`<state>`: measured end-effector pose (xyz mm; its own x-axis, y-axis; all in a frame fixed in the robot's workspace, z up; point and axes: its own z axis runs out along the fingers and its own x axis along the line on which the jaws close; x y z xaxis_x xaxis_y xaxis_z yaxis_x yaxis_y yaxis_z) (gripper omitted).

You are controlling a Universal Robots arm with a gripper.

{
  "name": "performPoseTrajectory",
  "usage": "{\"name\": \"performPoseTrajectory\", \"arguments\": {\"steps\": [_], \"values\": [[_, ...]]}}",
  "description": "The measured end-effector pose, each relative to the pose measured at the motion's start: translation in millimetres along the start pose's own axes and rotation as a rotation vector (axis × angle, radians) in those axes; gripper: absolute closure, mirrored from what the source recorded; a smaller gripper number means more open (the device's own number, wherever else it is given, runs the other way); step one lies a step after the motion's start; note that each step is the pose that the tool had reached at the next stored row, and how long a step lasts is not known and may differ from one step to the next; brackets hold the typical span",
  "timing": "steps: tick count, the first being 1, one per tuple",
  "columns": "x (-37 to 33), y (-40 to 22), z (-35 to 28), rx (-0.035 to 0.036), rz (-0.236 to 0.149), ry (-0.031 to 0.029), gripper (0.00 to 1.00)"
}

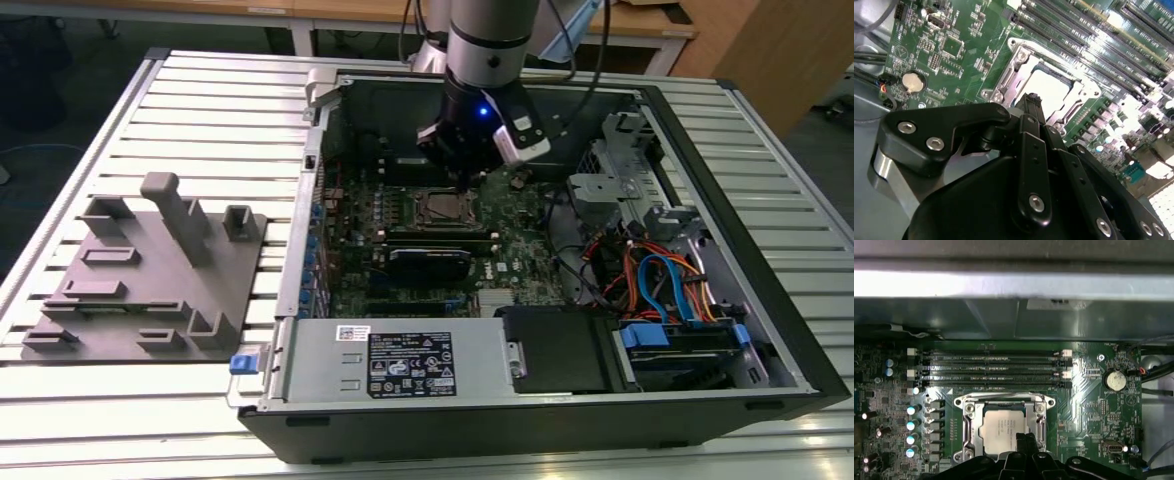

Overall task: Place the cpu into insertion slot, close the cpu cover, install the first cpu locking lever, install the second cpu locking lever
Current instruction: 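Install the second cpu locking lever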

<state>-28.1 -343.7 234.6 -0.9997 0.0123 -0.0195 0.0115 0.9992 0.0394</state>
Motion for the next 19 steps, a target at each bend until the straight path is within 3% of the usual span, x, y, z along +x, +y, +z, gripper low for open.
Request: {"name": "performPoseTrajectory", "arguments": {"steps": [5,9,11,14,15,19], "values": [[-0.1,-7.7,-0.2,-0.0002,0.0,0.0011,0.9],[-0.2,-14.9,-0.4,-0.0002,0.0,0.0066,0.9],[-0.2,-18.8,-0.6,0.0,0.001,0.0161,0.9],[-0.3,-21.9,-0.7,0.0003,0.002,0.0442,0.9],[-0.3,-22.7,-0.7,0.0004,0.002,0.0481,0.9],[-0.4,-29.6,-0.6,0.0004,0.002,0.0497,0.9]]}}
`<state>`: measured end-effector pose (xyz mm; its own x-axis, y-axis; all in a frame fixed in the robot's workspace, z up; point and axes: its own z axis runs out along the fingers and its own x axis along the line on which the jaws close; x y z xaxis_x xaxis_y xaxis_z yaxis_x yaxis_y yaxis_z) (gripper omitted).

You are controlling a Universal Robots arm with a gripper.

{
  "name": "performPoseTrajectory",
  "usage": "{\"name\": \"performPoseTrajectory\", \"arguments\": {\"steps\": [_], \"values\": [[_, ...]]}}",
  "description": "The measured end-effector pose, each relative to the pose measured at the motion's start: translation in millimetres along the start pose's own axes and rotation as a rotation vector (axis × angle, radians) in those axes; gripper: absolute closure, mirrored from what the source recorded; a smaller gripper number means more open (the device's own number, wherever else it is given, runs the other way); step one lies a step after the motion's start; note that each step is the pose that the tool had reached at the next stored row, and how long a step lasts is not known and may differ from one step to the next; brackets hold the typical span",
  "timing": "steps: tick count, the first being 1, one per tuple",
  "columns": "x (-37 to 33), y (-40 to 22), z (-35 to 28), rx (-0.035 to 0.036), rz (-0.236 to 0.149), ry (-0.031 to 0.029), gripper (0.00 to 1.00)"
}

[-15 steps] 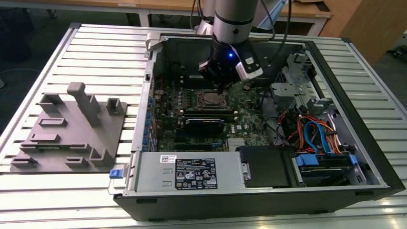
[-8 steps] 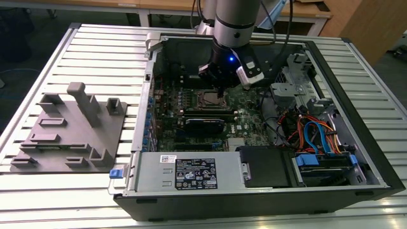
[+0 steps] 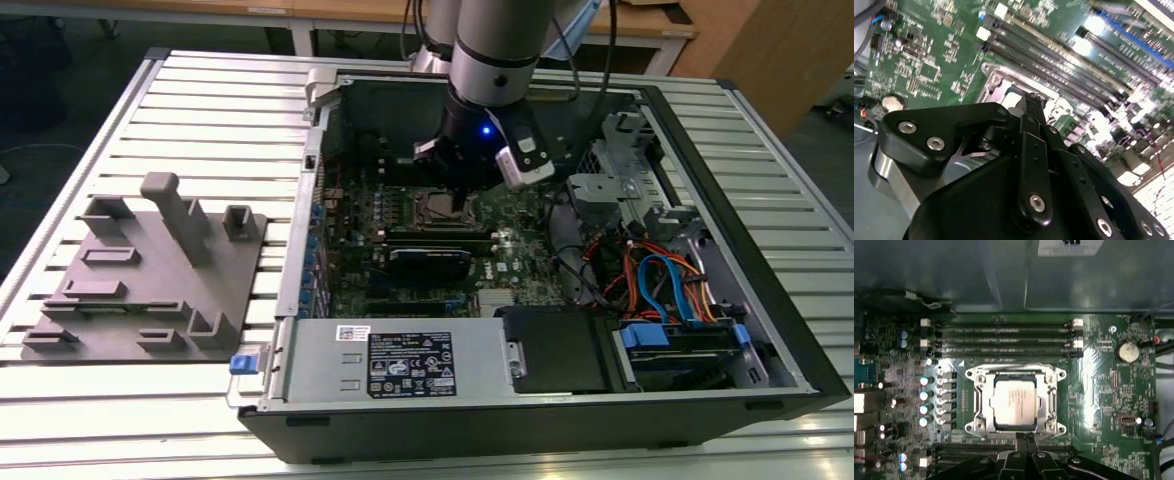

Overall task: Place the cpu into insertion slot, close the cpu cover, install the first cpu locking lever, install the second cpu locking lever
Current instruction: 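Install the second cpu locking lever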

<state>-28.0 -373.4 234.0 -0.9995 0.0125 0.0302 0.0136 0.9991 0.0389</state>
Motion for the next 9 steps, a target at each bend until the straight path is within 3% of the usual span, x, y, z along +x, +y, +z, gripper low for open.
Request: {"name": "performPoseTrajectory", "arguments": {"steps": [6,9], "values": [[0.0,-5.0,2.4,0.0002,-0.011,0.0039,0.9],[4.8,-5.7,4.3,0.0006,-0.014,0.0056,0.9]]}}
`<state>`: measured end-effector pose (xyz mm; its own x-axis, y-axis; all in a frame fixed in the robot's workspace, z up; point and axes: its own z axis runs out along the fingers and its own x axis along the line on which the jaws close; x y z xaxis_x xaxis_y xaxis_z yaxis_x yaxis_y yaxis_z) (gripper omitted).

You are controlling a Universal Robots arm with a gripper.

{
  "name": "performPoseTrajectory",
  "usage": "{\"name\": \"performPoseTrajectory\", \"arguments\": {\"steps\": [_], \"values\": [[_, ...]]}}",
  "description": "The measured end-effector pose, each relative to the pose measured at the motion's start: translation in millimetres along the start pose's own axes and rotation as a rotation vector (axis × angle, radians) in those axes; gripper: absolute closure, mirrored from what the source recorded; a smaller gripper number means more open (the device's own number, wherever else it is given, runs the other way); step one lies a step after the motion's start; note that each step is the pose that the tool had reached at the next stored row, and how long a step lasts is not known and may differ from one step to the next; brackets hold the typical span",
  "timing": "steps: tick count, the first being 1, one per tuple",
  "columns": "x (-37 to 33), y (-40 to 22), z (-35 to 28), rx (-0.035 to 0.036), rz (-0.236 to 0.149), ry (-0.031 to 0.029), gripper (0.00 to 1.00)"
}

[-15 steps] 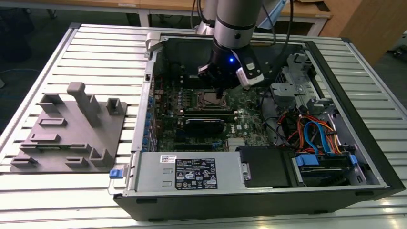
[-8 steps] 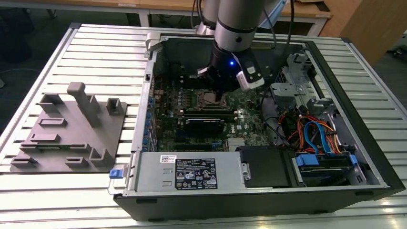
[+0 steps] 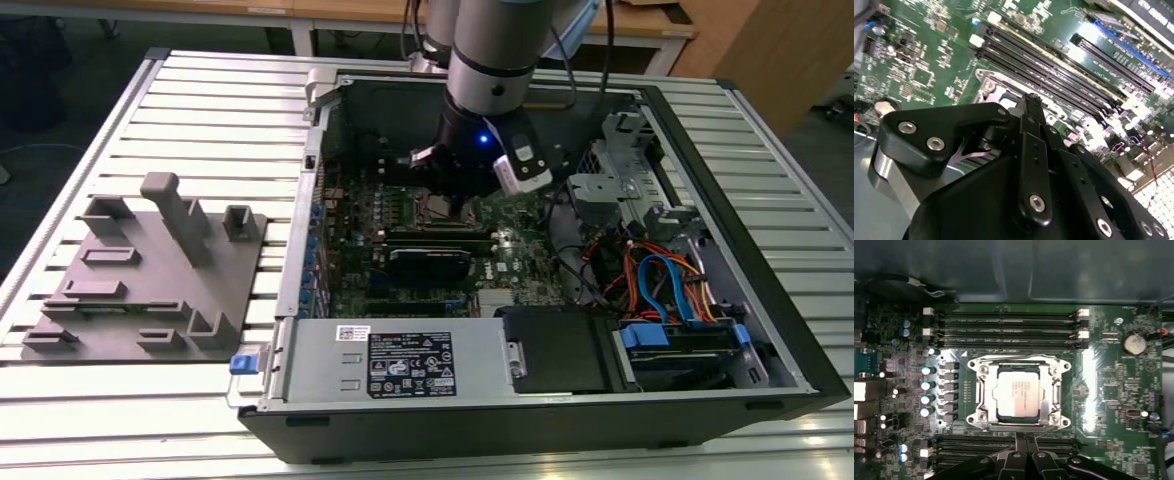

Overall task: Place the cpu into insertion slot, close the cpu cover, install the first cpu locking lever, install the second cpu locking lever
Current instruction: 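Install the second cpu locking lever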

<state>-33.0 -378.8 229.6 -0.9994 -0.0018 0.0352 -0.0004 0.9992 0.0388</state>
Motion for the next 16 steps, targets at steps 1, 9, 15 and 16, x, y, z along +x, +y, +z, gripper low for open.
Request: {"name": "performPoseTrajectory", "arguments": {"steps": [1,9,15,16], "values": [[2.5,-0.2,0.7,0.0001,0.0,0.0002,0.9],[14.7,-5.3,5.0,-0.001,-0.001,0.0012,0.9],[19.9,-8.1,6.9,-0.0033,0.0,0.0025,0.9],[21.0,-8.2,7.4,-0.0038,0.0,0.0029,0.9]]}}
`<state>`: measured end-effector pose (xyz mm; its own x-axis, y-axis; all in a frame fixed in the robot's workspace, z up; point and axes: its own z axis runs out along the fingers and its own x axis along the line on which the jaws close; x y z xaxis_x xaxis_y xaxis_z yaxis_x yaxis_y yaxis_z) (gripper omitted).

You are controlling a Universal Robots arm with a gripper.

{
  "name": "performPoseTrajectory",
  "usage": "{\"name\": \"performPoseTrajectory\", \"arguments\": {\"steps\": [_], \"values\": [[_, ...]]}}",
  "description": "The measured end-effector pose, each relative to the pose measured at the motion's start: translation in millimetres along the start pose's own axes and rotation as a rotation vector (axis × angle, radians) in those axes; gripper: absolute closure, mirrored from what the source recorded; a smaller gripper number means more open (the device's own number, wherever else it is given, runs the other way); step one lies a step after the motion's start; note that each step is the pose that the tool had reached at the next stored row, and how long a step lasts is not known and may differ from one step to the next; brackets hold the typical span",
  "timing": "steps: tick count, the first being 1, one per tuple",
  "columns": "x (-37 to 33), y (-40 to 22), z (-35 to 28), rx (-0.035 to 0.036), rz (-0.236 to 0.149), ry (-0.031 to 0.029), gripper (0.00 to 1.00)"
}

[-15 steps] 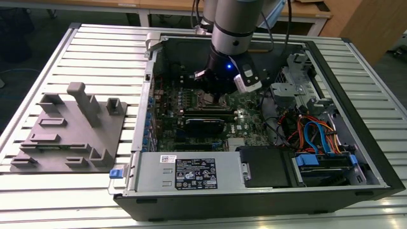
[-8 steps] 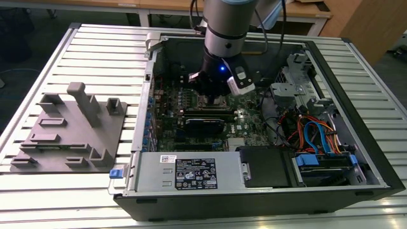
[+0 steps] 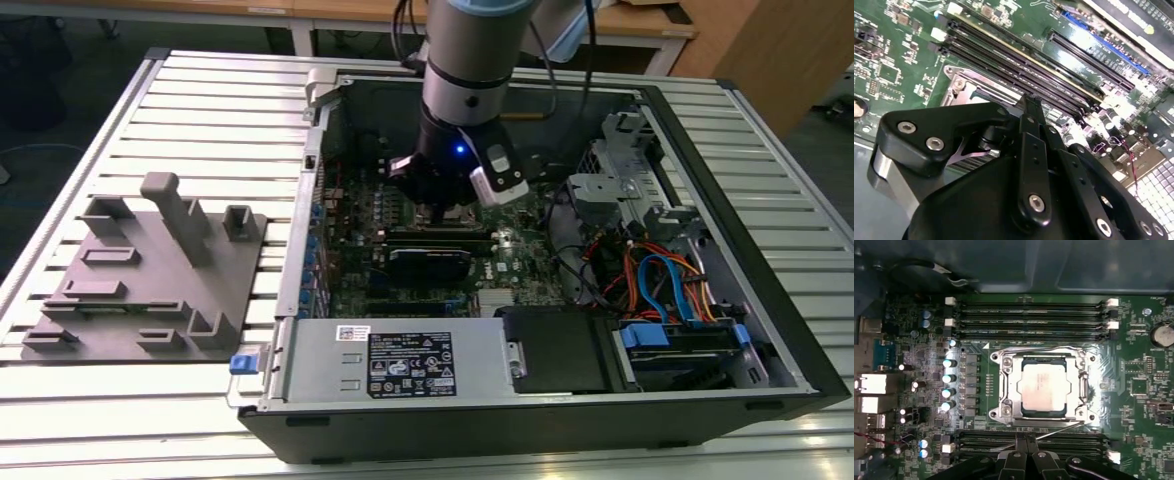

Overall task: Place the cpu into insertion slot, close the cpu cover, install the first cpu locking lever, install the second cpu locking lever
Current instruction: 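Install the second cpu locking lever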

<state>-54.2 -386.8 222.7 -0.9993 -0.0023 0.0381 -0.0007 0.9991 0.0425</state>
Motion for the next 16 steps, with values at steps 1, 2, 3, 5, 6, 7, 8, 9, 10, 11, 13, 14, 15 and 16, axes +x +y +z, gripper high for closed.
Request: {"name": "performPoseTrajectory", "arguments": {"steps": [1,2,3,5,6,7,8,9,10,11,13,14,15,16], "values": [[0.9,-0.3,0.4,-0.0005,0.0,0.0006,0.9],[1.9,-0.8,0.9,-0.0016,0.0,0.0011,0.9],[2.8,-1.3,1.4,-0.0031,0.0,0.0014,0.9],[4.8,-2.4,2.1,-0.0061,0.0,0.0024,0.9],[5.7,-3.2,2.4,-0.0077,0.0,0.0028,0.9],[6.4,-4.3,2.6,-0.0096,0.0,0.0031,0.9],[7.0,-5.1,2.9,-0.012,0.0,0.0033,0.9],[7.6,-5.7,3.2,-0.0147,-0.001,0.0036,0.9],[8.1,-6.3,3.4,-0.0173,-0.001,0.0038,0.9],[8.2,-7.1,3.6,-0.0195,-0.001,0.0041,0.9],[8.4,-8.7,4.0,-0.0235,-0.001,0.0049,0.9],[8.6,-9.6,4.3,-0.0254,-0.001,0.0053,0.9],[8.8,-10.4,4.6,-0.0273,-0.001,0.0055,0.9],[9.1,-11.1,4.9,-0.0295,-0.001,0.0058,0.9]]}}
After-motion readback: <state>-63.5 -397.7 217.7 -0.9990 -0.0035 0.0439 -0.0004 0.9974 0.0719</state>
